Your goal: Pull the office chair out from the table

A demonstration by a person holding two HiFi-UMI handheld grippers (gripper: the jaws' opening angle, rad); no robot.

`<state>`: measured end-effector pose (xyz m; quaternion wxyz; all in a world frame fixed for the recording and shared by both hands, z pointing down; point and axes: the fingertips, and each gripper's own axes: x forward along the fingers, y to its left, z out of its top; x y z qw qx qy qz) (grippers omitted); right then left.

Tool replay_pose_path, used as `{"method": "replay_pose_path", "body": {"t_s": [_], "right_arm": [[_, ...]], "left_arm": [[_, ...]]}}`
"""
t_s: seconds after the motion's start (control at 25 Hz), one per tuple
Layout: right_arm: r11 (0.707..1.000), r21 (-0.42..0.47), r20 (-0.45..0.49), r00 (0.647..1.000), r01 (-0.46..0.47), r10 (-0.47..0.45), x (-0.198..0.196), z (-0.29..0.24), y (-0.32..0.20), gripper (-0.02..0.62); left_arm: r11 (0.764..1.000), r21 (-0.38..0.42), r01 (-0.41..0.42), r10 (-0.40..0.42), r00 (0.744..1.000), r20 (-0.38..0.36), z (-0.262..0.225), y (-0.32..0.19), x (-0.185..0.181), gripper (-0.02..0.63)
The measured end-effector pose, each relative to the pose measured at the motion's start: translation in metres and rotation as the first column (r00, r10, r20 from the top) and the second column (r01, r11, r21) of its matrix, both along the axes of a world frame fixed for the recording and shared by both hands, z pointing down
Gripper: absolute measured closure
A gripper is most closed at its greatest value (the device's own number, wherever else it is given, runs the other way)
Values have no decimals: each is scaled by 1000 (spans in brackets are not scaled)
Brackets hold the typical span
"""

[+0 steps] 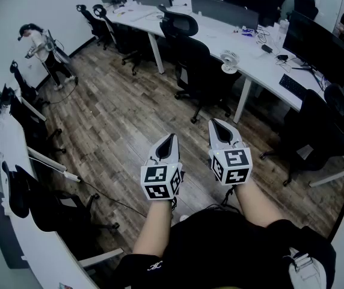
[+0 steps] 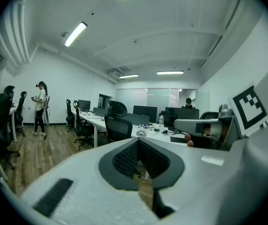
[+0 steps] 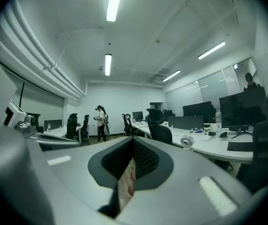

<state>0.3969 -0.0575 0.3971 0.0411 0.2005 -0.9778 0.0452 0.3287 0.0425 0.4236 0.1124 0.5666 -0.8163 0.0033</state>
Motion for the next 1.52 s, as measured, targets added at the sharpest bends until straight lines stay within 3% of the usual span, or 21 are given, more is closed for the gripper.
{"method": "replay_pose_path", "body": {"t_s": [0.24,0.56,0.92,1.16,1.52], "right_arm": [[998,-63,81,996,-19,24,-21,1,21,586],[998,-47,77,996,-52,55,-56,6,52,586],[996,-48,65,995,-73,76,-98,21,41,586],[995,-55,68,994,-85,88,-150,27,11,586],[995,-55,53,995,-83,86,-248,25,-70,586]], "left_arm": [[1000,7,-10,10,1000,4,3,23,-27,599],[1000,-12,-28,28,999,-17,18,51,-69,600],[999,-4,-35,35,999,-24,31,50,-113,599],[999,-21,-39,39,999,-14,37,25,-167,599],[997,-26,-72,72,997,4,28,-60,-261,600]]}}
